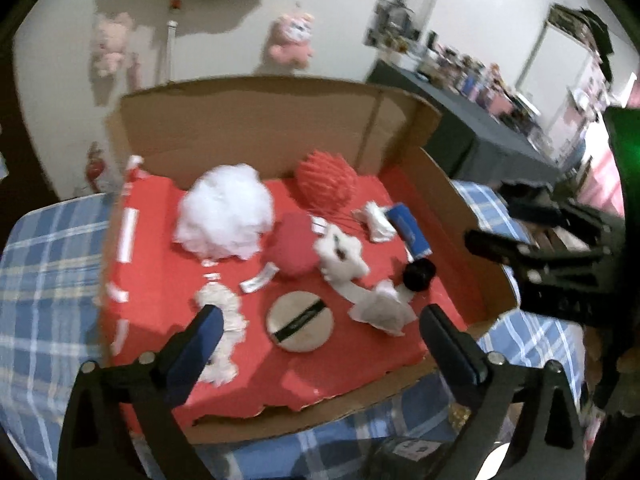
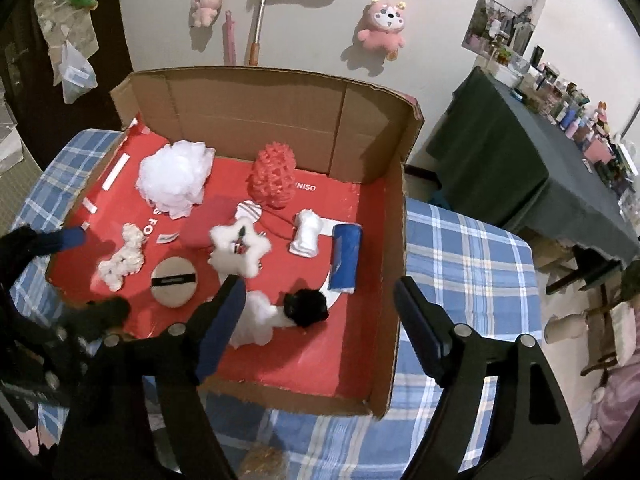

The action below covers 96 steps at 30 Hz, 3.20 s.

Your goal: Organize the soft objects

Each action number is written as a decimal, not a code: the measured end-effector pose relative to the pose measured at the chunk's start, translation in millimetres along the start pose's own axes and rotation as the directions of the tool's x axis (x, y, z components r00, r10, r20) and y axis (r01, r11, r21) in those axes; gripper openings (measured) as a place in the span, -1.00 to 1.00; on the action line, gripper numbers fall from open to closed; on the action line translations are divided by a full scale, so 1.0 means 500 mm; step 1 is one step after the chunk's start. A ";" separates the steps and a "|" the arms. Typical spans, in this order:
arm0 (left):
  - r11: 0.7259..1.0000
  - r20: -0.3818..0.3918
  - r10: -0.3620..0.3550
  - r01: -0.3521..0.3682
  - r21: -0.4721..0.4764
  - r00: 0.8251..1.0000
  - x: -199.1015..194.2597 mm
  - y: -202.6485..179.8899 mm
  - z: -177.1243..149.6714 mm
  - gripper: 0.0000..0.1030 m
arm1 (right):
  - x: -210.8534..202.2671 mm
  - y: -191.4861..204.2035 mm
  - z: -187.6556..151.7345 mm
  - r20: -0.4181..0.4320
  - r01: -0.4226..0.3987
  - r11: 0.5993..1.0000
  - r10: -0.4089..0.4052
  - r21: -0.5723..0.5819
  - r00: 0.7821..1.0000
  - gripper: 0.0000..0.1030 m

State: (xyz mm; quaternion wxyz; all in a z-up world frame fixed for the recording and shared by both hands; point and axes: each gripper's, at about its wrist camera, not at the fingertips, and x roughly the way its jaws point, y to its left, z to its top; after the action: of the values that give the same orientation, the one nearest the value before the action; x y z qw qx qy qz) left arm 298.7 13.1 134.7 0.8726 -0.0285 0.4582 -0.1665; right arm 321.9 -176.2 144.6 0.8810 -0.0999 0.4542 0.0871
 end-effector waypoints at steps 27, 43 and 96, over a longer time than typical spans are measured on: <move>0.973 -0.014 0.211 -0.211 -0.092 0.977 0.032 0.048 -0.070 0.99 | 0.113 0.023 -0.099 -0.084 -0.107 0.987 0.117 0.123 0.990 0.58; 0.956 -0.077 0.271 -0.278 -0.098 0.959 0.060 0.057 -0.079 0.99 | 0.119 0.020 -0.104 -0.112 -0.094 0.987 0.109 0.131 0.988 0.58; 0.959 -0.096 0.256 -0.266 -0.102 0.962 0.069 0.055 -0.084 0.99 | 0.118 0.013 -0.115 -0.114 -0.111 0.984 0.128 0.142 0.985 0.58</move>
State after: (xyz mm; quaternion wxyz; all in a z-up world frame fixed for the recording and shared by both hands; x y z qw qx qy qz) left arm 290.0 32.6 77.4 0.8644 -0.0106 0.5022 -0.0246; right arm 309.3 -180.7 63.0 0.8493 -0.0177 0.5175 0.1027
